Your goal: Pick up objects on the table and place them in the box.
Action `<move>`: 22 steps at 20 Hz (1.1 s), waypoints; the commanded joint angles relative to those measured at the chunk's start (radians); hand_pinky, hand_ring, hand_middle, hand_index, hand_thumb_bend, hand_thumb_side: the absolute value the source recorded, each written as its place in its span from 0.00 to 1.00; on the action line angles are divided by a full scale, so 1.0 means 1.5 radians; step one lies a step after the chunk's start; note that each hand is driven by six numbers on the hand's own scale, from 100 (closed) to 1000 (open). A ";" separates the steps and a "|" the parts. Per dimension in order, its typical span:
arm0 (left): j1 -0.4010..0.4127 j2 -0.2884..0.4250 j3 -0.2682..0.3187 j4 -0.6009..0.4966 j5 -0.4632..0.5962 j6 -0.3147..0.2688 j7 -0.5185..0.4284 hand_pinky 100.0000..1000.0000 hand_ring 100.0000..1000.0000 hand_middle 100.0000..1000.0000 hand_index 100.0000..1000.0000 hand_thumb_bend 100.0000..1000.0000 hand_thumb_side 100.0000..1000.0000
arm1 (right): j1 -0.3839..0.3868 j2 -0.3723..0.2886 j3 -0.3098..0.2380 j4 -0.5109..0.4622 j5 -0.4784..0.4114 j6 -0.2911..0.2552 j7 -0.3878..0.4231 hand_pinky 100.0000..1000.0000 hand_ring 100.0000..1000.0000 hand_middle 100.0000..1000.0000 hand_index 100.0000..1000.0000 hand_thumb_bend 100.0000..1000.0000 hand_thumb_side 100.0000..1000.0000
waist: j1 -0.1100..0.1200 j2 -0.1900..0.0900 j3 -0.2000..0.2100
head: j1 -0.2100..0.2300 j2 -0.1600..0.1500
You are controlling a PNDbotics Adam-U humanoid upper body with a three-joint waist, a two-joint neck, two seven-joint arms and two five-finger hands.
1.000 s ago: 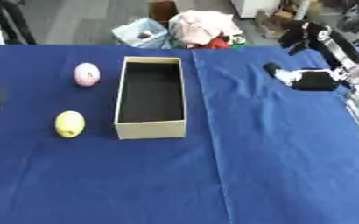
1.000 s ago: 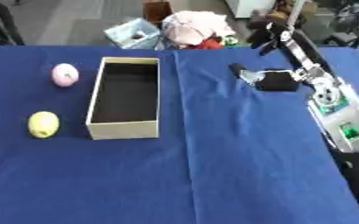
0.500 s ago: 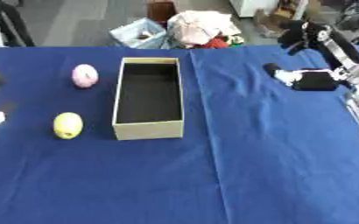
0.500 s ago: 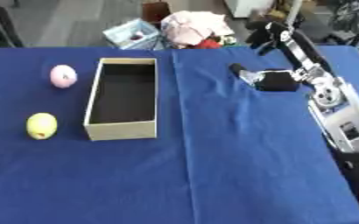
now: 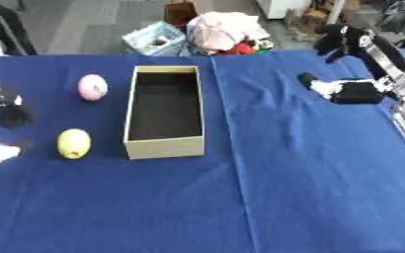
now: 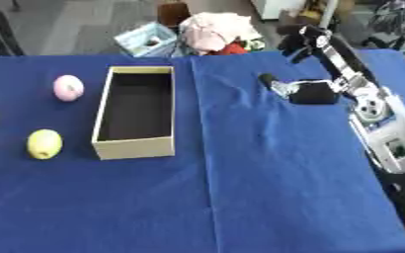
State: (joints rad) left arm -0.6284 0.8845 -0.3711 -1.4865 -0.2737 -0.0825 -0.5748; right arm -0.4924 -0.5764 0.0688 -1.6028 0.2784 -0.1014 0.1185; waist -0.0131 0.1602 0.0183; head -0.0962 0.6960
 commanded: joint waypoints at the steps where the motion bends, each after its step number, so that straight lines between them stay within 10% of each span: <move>1: -0.032 -0.020 -0.012 0.049 -0.031 -0.019 -0.031 0.53 0.49 0.45 0.63 0.24 0.00 | -0.012 -0.011 -0.003 -0.005 -0.003 -0.002 0.001 0.58 0.66 0.62 0.86 0.35 0.21 | 0.002 -0.012 -0.002 | 0.001 0.006; 15: -0.088 -0.121 -0.009 0.218 -0.130 -0.084 -0.055 0.53 0.49 0.45 0.62 0.24 0.00 | -0.012 -0.006 -0.001 -0.005 -0.005 -0.003 0.002 0.58 0.66 0.62 0.86 0.35 0.21 | 0.000 -0.013 -0.009 | -0.001 0.012; 22: -0.094 -0.133 0.004 0.218 -0.180 -0.088 0.030 0.54 0.50 0.46 0.64 0.29 0.00 | -0.011 -0.005 -0.002 -0.004 -0.006 -0.003 0.002 0.58 0.66 0.62 0.86 0.35 0.21 | -0.002 -0.012 -0.011 | -0.001 0.015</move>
State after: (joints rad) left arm -0.7480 0.6677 -0.3824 -1.1488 -0.5310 -0.2144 -0.5547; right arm -0.4933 -0.5667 0.0744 -1.6024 0.2746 -0.1050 0.1229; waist -0.0154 0.1578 0.0040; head -0.0969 0.7117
